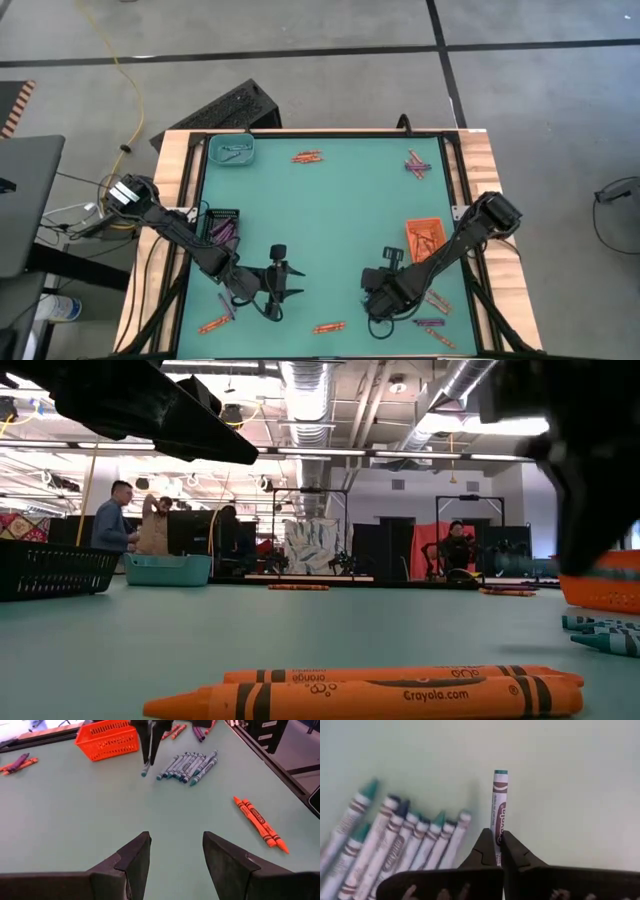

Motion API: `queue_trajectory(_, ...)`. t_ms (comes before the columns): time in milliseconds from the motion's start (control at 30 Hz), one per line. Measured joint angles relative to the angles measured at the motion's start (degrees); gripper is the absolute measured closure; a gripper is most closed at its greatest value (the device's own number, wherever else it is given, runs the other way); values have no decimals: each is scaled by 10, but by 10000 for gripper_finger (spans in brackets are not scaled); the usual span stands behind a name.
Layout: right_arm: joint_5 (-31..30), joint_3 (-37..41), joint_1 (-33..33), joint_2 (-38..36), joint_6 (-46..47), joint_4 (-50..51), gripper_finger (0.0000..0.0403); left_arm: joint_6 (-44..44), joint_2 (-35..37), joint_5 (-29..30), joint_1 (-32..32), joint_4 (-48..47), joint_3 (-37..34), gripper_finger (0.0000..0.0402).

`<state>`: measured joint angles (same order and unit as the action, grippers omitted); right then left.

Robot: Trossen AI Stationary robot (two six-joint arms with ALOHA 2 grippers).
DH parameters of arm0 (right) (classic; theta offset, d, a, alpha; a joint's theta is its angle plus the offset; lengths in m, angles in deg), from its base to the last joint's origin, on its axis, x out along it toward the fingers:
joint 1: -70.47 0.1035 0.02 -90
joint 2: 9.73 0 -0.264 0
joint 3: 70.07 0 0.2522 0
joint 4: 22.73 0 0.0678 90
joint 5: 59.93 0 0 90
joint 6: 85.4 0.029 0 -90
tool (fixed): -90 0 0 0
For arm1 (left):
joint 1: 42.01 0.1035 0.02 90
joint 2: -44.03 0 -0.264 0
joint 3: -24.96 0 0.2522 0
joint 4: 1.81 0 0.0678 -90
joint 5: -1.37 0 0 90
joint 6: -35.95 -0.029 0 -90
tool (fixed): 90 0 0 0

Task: Sort crayons
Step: Put the green crayon into the green bin

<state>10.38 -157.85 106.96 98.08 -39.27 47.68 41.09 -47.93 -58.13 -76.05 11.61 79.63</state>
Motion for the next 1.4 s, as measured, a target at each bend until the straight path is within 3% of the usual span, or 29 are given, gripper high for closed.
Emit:
queue_trajectory(167, -50, -58, -3, 0, -31, 24, 402, -15, 0, 9, 0, 11, 0, 230)
queue_trajectory(267, -103, -93, -3, -1, -57, 22, 402, -35, 0, 51, -6, 29, 0, 230)
queue_trajectory(433, -185, -147, -3, -1, -104, 23, 402, -112, 1, 117, -18, 87, 0, 230)
queue_trajectory(600, -233, -182, -3, -2, -166, 0, 403, -195, 2, 124, -24, 167, 0, 230)
queue_trajectory(1033, -317, -196, -7, -2, -344, -144, 403, -328, 3, 63, -16, 334, 0, 230)
queue_trajectory(1400, -329, -196, -10, -3, -479, -260, 403, -341, 4, -16, -1, 372, 0, 231)
